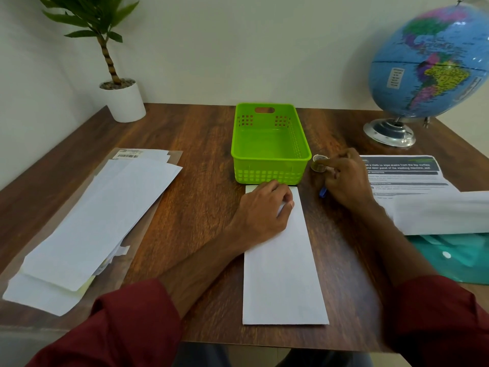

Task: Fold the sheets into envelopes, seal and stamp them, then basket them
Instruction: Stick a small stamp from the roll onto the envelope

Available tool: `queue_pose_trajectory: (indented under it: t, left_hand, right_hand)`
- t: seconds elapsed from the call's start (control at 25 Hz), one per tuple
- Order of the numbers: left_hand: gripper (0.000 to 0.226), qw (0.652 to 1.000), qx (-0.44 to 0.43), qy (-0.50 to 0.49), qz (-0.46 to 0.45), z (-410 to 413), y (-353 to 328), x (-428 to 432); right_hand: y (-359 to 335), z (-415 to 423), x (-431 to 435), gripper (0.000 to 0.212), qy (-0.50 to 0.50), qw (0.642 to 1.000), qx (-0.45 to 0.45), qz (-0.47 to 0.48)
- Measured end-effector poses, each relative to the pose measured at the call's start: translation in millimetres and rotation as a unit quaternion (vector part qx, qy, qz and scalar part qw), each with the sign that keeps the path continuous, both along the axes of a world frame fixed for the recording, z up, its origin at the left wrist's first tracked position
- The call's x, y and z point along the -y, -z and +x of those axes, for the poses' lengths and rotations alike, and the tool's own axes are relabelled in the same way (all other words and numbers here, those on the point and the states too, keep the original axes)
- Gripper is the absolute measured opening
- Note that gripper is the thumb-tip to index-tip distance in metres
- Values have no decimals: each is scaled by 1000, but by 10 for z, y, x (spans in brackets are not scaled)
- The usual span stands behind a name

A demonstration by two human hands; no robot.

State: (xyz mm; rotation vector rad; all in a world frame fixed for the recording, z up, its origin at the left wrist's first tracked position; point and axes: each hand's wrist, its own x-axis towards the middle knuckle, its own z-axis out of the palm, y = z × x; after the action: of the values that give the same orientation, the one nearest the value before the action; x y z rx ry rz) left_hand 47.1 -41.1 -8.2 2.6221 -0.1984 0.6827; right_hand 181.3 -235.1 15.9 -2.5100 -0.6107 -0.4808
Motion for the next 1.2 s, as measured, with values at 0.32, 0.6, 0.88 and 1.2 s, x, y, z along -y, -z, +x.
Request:
queue_pose_trajectory:
  t: [0.32,0.6,0.88,1.2]
  left_hand:
    - [10,1000,-1,6,-26,13,-22,-18]
    - [12,980,-15,-3,-198,63,-107,-80]
    - [28,846,-147,43,-511,88,-262,-133]
    - [28,755,-200,82,-619,23,-411,-241]
  right_hand:
    - [-93,-127,-117,40,-39,997,35,65]
    - [-172,-556,-220,42,-87,983,46,154]
    - [-161,-927,-265,46,-148,981,17,125]
    - [-131,-973,-290,33,-152,984,88,43]
